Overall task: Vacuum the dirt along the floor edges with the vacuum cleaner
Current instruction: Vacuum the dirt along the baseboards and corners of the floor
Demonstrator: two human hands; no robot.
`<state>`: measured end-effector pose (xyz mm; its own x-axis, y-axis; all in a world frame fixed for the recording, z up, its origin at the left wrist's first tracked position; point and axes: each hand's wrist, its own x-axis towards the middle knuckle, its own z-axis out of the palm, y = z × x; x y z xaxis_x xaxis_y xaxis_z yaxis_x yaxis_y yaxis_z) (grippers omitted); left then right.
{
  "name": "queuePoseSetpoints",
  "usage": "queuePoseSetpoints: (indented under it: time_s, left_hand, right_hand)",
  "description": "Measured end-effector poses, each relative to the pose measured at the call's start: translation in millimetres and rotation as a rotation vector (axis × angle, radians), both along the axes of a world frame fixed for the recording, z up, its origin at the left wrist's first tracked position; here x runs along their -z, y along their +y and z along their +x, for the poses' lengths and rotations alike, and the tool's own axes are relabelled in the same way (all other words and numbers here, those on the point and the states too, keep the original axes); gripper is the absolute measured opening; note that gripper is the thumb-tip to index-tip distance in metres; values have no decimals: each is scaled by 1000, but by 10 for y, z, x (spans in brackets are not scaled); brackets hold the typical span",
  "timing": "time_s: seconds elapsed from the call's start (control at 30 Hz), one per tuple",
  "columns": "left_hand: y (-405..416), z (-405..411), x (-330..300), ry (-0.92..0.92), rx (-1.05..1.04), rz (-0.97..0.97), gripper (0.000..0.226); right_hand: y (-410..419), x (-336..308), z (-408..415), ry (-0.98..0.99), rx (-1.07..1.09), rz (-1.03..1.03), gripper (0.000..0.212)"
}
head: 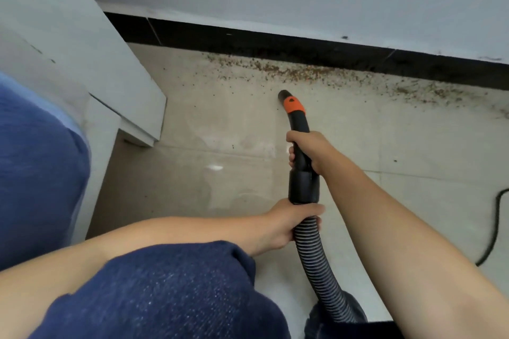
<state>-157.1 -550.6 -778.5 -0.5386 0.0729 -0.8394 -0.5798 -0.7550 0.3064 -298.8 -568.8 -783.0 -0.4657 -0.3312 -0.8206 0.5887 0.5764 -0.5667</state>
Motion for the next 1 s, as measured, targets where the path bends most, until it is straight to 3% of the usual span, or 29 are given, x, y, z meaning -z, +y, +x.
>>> queuePoseSetpoints:
  time_s: [0.47, 0.63, 0.87, 1.0]
  left_hand:
    - [-297, 121, 46, -130, -211, -115, 18]
    - [-789, 154, -16, -78, -296, -195, 41]
    - [-946, 349, 64, -62, -177, -152, 7]
    - [-822, 293, 53, -67, -162, -152, 7]
  right_hand:
    - [-727, 101, 304, 3, -248, -29, 12]
    - [-1299, 19, 315, 21, -269, -44, 13]
    - [-1265, 96, 460, 7, -207, -98, 31]
    - [-1002, 121, 442, 97, -242, -150, 29]
